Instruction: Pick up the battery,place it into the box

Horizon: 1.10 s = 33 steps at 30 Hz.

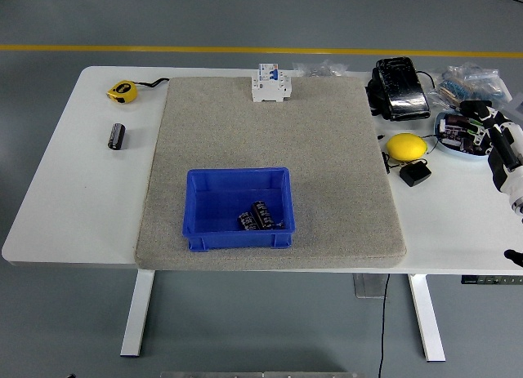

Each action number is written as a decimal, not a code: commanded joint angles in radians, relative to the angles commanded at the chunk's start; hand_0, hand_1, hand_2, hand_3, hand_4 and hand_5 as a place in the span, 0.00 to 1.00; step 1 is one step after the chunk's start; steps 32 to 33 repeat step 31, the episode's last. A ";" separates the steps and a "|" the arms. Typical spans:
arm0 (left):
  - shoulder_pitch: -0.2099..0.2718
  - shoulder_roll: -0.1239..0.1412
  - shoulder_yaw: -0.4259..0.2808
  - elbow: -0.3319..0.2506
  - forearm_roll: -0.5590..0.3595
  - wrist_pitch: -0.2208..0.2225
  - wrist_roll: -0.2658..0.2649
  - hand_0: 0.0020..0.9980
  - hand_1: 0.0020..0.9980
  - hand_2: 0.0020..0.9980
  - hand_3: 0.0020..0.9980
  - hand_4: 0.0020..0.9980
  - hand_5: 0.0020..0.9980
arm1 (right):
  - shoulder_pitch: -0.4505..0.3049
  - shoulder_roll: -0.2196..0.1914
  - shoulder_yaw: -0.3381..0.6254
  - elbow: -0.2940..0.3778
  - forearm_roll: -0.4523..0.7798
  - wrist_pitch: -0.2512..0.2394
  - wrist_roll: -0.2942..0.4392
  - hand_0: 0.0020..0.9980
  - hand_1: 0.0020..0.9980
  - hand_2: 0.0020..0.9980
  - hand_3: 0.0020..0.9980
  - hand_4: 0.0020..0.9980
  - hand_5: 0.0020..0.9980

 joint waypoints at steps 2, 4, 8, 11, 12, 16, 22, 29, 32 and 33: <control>0.001 0.000 -0.001 0.000 0.002 0.000 0.001 0.71 0.66 0.77 0.70 0.72 0.52 | 0.002 -0.001 -0.004 -0.005 0.004 -0.014 -0.002 0.75 0.72 0.76 0.76 1.00 0.80; 0.002 0.001 0.000 -0.001 0.002 0.000 0.001 0.71 0.66 0.77 0.70 0.72 0.52 | 0.003 0.000 -0.004 -0.009 0.010 -0.023 -0.002 0.75 0.72 0.76 0.76 1.00 0.80; 0.004 0.001 -0.006 -0.001 0.012 0.000 0.004 0.71 0.66 0.77 0.70 0.72 0.52 | 0.004 0.000 -0.010 -0.011 -0.001 -0.008 -0.001 0.74 0.70 0.76 0.71 1.00 0.59; 0.005 0.002 -0.008 -0.001 0.016 -0.001 0.006 0.71 0.66 0.77 0.70 0.72 0.52 | 0.003 0.001 -0.010 -0.010 -0.022 -0.005 0.002 0.74 0.70 0.76 0.71 1.00 0.59; 0.006 0.002 -0.005 -0.001 0.012 -0.001 0.004 0.71 0.66 0.77 0.70 0.72 0.52 | 0.003 0.001 -0.008 -0.011 -0.030 -0.007 0.004 0.74 0.70 0.76 0.71 1.00 0.59; 0.004 0.002 0.000 -0.001 0.006 -0.001 0.002 0.71 0.66 0.77 0.70 0.72 0.52 | 0.007 -0.001 -0.005 -0.012 -0.044 -0.010 0.007 0.65 0.67 0.74 0.76 1.00 0.54; 0.000 0.002 0.009 -0.001 -0.010 -0.002 -0.004 0.71 0.66 0.77 0.70 0.72 0.52 | 0.008 0.000 -0.003 -0.016 -0.018 -0.008 0.003 0.60 0.65 0.74 0.78 1.00 0.56; -0.005 0.001 0.011 0.000 -0.015 -0.002 -0.004 0.71 0.66 0.77 0.70 0.72 0.51 | 0.009 0.001 -0.001 -0.021 0.013 0.015 0.028 0.77 0.75 0.80 0.83 1.00 0.82; -0.005 0.001 0.010 -0.001 -0.013 -0.002 -0.004 0.71 0.66 0.77 0.70 0.72 0.51 | 0.009 0.001 0.001 -0.021 0.012 0.024 0.033 0.77 0.75 0.80 0.83 1.00 0.82; -0.005 0.001 0.010 -0.001 -0.013 -0.002 -0.004 0.71 0.66 0.77 0.70 0.72 0.51 | 0.009 0.001 0.001 -0.021 0.012 0.024 0.033 0.77 0.75 0.80 0.83 1.00 0.82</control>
